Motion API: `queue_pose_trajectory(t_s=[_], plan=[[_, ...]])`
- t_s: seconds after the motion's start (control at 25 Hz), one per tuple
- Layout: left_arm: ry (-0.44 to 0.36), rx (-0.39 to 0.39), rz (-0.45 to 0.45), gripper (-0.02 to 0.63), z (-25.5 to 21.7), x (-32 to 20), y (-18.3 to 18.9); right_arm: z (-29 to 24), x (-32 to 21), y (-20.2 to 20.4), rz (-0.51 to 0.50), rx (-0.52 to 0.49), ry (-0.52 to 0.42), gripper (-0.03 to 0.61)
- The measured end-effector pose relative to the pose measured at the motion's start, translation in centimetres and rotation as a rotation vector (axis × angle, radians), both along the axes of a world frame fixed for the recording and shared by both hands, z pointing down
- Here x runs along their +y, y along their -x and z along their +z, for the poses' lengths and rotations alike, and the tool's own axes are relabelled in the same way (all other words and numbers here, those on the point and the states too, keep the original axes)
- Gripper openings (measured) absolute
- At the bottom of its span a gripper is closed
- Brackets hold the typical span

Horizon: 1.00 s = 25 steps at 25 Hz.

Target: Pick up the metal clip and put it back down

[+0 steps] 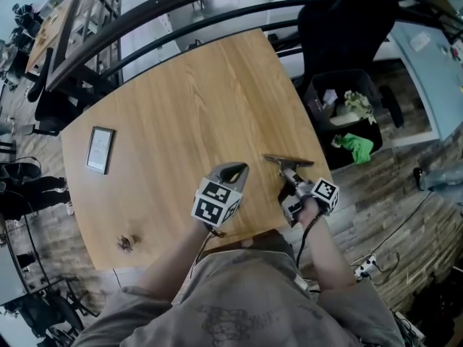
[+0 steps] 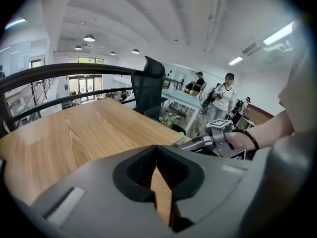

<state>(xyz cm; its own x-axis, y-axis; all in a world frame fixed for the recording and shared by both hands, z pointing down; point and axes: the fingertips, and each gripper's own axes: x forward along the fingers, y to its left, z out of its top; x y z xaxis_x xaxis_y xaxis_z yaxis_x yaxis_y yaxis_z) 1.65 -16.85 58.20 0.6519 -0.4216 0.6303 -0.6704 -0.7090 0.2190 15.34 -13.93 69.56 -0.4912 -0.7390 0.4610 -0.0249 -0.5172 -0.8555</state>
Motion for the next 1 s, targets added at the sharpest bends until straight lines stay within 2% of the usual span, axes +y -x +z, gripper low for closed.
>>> queue_pose_trajectory(t_s=[0.28, 0.44, 0.56, 0.6, 0.72, 1.0], plan=[[0.002, 0.000, 0.002, 0.002, -0.2, 0.2, -0.2, 1.2, 0.5, -0.8, 0.061, -0.013, 0.037, 0.023], [-0.007, 0.005, -0.001, 0.002, -0.8, 0.3, -0.1, 1.0, 0.6, -0.6, 0.053, -0.003, 0.028, 0.026], [-0.014, 0.011, -0.011, 0.002, -1.2, 0.4, 0.4, 0.5, 0.9, -0.1, 0.032, 0.018, 0.031, 0.077], [-0.016, 0.012, -0.016, 0.002, -1.4, 0.5, 0.7, 0.3, 1.0, 0.2, 0.021, 0.024, 0.029, 0.107], [-0.023, 0.014, -0.033, 0.002, -1.7, 0.7, 1.6, -0.4, 1.1, 1.7, -0.042, 0.041, -0.013, 0.138], [-0.065, 0.019, -0.092, 0.002, -3.7, 1.1, 4.7, -6.7, 0.2, 7.4, -0.241, 0.069, -0.205, 0.130]])
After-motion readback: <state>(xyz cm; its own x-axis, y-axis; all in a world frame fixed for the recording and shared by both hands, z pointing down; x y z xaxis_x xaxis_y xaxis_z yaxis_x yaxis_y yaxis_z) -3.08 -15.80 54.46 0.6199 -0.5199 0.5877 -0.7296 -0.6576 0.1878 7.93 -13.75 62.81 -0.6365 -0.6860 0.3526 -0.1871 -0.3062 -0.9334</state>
